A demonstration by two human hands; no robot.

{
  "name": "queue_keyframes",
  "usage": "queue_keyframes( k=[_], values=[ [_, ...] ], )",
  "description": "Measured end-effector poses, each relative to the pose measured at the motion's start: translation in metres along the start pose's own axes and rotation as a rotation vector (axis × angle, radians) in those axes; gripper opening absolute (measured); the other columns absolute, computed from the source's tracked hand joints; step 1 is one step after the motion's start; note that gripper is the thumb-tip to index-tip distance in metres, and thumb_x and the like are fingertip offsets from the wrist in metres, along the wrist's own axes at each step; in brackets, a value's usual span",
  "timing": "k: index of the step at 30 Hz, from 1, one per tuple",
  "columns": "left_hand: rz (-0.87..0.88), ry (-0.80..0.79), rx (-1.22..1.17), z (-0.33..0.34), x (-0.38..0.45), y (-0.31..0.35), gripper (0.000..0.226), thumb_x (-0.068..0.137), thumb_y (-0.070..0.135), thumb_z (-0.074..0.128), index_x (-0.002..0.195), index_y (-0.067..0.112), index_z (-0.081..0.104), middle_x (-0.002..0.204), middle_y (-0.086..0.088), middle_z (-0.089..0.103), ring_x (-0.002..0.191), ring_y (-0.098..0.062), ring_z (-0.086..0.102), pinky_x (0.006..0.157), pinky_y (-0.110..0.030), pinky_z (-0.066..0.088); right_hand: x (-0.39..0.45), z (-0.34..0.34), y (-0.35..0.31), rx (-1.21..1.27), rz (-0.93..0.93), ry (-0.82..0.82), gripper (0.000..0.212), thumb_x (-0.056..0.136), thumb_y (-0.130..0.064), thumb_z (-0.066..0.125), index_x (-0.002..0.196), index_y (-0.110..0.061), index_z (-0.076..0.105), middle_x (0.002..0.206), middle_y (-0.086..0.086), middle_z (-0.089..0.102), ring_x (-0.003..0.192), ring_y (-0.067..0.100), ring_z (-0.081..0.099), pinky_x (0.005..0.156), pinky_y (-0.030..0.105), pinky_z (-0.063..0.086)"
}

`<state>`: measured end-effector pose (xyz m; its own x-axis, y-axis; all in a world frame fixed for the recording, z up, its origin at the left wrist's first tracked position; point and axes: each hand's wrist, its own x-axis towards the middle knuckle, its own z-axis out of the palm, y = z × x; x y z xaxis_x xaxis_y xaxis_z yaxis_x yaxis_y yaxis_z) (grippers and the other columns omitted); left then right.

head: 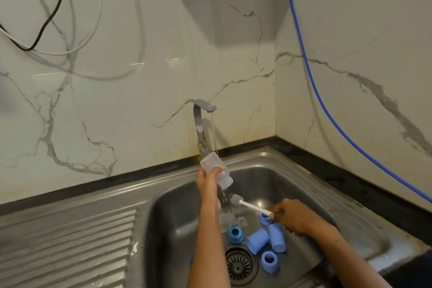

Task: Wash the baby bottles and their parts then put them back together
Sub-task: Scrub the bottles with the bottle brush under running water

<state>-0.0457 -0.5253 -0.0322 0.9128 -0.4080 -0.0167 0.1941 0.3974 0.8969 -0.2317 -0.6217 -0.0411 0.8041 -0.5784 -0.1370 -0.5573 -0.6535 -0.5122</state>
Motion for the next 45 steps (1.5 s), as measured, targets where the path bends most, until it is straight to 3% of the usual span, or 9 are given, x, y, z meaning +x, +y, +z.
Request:
queue_keyframes(
  k=[3, 6, 10, 12, 14, 18, 24, 31, 45],
  values=[
    [-0.124, -0.043, -0.185, 0.001, 0.001, 0.005, 0.044, 0.092, 0.014, 0.051, 0.134, 0.009, 0.040, 0.121, -0.018, 0.050, 0.104, -0.029, 0.053, 0.071, -0.035, 0.051, -0.001, -0.001, -0.001, -0.004, 0.007, -0.005, 0.018, 0.098, -0.032, 0.049, 0.085, -0.030, 0.062, 0.062, -0.004, 0.053, 0.048, 0.007, 0.046, 0.048, 0.019, 0.040],
    [-0.174, -0.081, -0.266, 0.004, 0.004, 0.008, 0.042, 0.095, 0.018, 0.051, 0.135, 0.009, 0.041, 0.117, -0.017, 0.053, 0.099, -0.027, 0.055, 0.073, -0.037, 0.051, -0.001, 0.000, -0.001, -0.007, 0.021, -0.006, 0.017, 0.098, -0.033, 0.049, 0.103, -0.029, 0.065, 0.065, -0.004, 0.053, 0.051, 0.008, 0.048, 0.049, 0.020, 0.042],
    [-0.172, -0.072, -0.265, 0.011, 0.011, 0.006, 0.052, 0.088, 0.018, 0.064, 0.135, 0.006, 0.043, 0.120, -0.016, 0.055, 0.108, -0.027, 0.055, 0.100, -0.048, 0.046, -0.003, 0.000, -0.002, -0.005, 0.022, -0.012, 0.024, 0.097, -0.033, 0.050, 0.075, -0.032, 0.057, 0.063, -0.005, 0.052, 0.048, 0.007, 0.046, 0.049, 0.019, 0.041],
    [-0.177, -0.079, -0.306, 0.013, 0.014, 0.007, 0.055, 0.089, 0.019, 0.063, 0.137, 0.006, 0.041, 0.129, -0.018, 0.052, 0.113, -0.028, 0.053, 0.105, -0.049, 0.042, -0.003, -0.001, -0.001, 0.011, 0.028, -0.011, 0.018, 0.097, -0.033, 0.051, 0.085, -0.029, 0.063, 0.063, -0.005, 0.053, 0.048, 0.007, 0.047, 0.050, 0.019, 0.042],
    [-0.203, -0.092, -0.345, 0.014, 0.017, 0.008, 0.056, 0.089, 0.022, 0.062, 0.138, 0.007, 0.040, 0.133, -0.019, 0.050, 0.117, -0.029, 0.051, 0.105, -0.050, 0.041, -0.003, -0.003, -0.001, 0.018, 0.033, -0.005, 0.020, 0.097, -0.033, 0.051, 0.103, -0.023, 0.067, 0.062, -0.005, 0.053, 0.049, 0.007, 0.048, 0.050, 0.020, 0.042],
    [-0.216, -0.006, -0.245, 0.014, 0.016, 0.002, 0.047, 0.087, 0.023, 0.066, 0.129, 0.009, 0.048, 0.127, -0.016, 0.053, 0.117, -0.032, 0.052, 0.100, -0.050, 0.045, -0.003, -0.003, -0.001, 0.012, 0.030, -0.015, 0.024, 0.098, -0.031, 0.050, 0.108, -0.019, 0.067, 0.061, -0.002, 0.053, 0.047, 0.009, 0.047, 0.051, 0.022, 0.041],
    [-0.038, 0.050, -0.072, 0.027, 0.009, -0.001, 0.052, 0.076, 0.005, 0.076, 0.121, 0.010, 0.050, 0.119, -0.013, 0.057, 0.104, -0.028, 0.059, 0.094, -0.051, 0.050, -0.002, -0.003, 0.000, 0.003, 0.017, -0.019, 0.013, 0.098, -0.031, 0.050, 0.090, -0.028, 0.059, 0.062, -0.003, 0.052, 0.048, 0.008, 0.047, 0.049, 0.020, 0.041],
    [-0.135, 0.117, -0.383, 0.005, 0.011, 0.008, 0.055, 0.088, 0.014, 0.064, 0.138, 0.003, 0.042, 0.136, -0.020, 0.050, 0.126, -0.034, 0.048, 0.102, -0.050, 0.044, -0.002, -0.002, 0.001, 0.011, 0.026, -0.029, 0.014, 0.097, -0.032, 0.051, 0.093, -0.027, 0.064, 0.062, -0.002, 0.053, 0.048, 0.010, 0.048, 0.051, 0.023, 0.044],
    [-0.216, 0.158, -0.632, -0.010, 0.014, 0.010, 0.062, 0.092, 0.020, 0.059, 0.144, 0.005, 0.030, 0.143, -0.021, 0.042, 0.130, -0.036, 0.044, 0.109, -0.050, 0.036, -0.002, -0.004, 0.000, -0.033, 0.025, -0.046, 0.023, 0.098, -0.031, 0.049, 0.075, -0.030, 0.056, 0.061, -0.001, 0.052, 0.045, 0.010, 0.045, 0.049, 0.023, 0.043]
  ],
)
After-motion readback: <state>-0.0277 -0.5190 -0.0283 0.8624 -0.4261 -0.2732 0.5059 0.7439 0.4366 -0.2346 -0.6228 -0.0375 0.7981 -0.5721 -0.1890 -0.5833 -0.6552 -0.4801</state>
